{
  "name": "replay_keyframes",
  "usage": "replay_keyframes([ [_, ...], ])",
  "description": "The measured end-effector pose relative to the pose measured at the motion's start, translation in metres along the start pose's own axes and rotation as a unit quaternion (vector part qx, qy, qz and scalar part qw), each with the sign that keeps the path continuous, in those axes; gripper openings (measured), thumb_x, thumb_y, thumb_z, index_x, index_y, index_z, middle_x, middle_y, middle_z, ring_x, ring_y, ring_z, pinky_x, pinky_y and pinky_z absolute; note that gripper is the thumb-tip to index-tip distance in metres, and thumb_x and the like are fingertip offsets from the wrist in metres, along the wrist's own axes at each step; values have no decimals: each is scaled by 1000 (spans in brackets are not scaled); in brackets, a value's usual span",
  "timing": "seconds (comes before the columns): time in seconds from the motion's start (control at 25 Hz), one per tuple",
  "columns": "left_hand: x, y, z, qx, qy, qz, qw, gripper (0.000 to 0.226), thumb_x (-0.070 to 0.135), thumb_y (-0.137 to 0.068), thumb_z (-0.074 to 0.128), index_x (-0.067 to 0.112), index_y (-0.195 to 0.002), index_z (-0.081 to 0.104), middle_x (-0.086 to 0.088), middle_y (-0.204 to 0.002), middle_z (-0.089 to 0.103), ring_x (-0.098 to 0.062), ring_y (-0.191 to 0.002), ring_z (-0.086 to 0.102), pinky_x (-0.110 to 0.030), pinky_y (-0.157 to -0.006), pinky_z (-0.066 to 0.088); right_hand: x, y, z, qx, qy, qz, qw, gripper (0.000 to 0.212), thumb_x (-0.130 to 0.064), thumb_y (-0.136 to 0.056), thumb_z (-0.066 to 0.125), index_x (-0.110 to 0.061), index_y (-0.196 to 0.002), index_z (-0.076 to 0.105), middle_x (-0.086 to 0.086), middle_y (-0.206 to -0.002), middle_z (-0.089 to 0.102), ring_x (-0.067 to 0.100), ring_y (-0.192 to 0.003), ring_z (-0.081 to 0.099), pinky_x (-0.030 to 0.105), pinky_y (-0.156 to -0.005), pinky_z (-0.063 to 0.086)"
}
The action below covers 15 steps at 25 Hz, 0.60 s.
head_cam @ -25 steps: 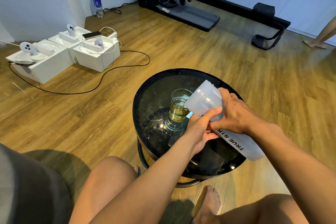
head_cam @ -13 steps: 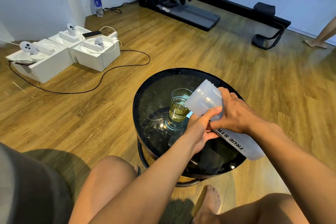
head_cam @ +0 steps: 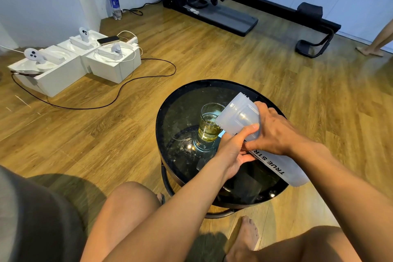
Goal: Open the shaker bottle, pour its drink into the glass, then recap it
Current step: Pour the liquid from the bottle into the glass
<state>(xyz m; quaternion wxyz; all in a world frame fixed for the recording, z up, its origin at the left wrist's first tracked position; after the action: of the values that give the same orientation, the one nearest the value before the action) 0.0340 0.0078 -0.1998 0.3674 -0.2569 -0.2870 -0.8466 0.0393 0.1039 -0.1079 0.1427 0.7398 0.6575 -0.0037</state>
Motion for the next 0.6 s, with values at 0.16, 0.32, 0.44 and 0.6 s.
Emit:
replay_keyframes([
  [0.16, 0, 0, 0, -2, -1, 2, 1000, 29, 22, -81, 76, 21, -108, 64, -2, -86, 77, -25, -93, 72, -55, -87, 56, -1, -1, 0, -1, 0, 0, 1000, 103, -47, -57, 81, -24, -138, 23, 10, -115, 48, 33, -107, 52, 48, -85, 50],
  [0.32, 1, 0, 0, -3, -2, 1, 1000, 31, 22, -82, 75, 20, -110, 64, -2, -87, 77, -25, -93, 72, -53, -86, 57, 0, -1, 1, -1, 1, 0, 1000, 104, -47, -57, 81, -25, -139, 21, 9, -116, 48, 33, -108, 51, 46, -83, 49],
  [0.44, 2, 0, 0, -1, -4, 0, 1000, 31, 21, -83, 74, 19, -111, 64, -4, -90, 76, -25, -93, 71, -54, -87, 57, 0, -2, 1, -3, 4, 2, 1000, 104, -48, -56, 80, -24, -139, 21, 9, -116, 48, 33, -107, 52, 45, -81, 49],
  [0.6, 3, 0, 0, 3, -8, -1, 1000, 33, 21, -83, 74, 18, -114, 63, -7, -96, 74, -27, -95, 70, -56, -89, 55, 0, -3, 1, -2, 4, 0, 1000, 106, -48, -56, 81, -24, -140, 20, 10, -117, 48, 32, -108, 52, 45, -82, 50],
])
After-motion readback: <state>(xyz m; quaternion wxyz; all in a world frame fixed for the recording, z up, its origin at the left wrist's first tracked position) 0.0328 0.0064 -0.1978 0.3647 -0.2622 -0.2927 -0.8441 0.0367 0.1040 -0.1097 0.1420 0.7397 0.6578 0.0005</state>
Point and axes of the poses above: each hand's wrist, its own y-axis away from the middle knuckle, its own z-axis out of the palm, x = y × z, the point moved 3 cm from there along -y, towards the middle knuckle
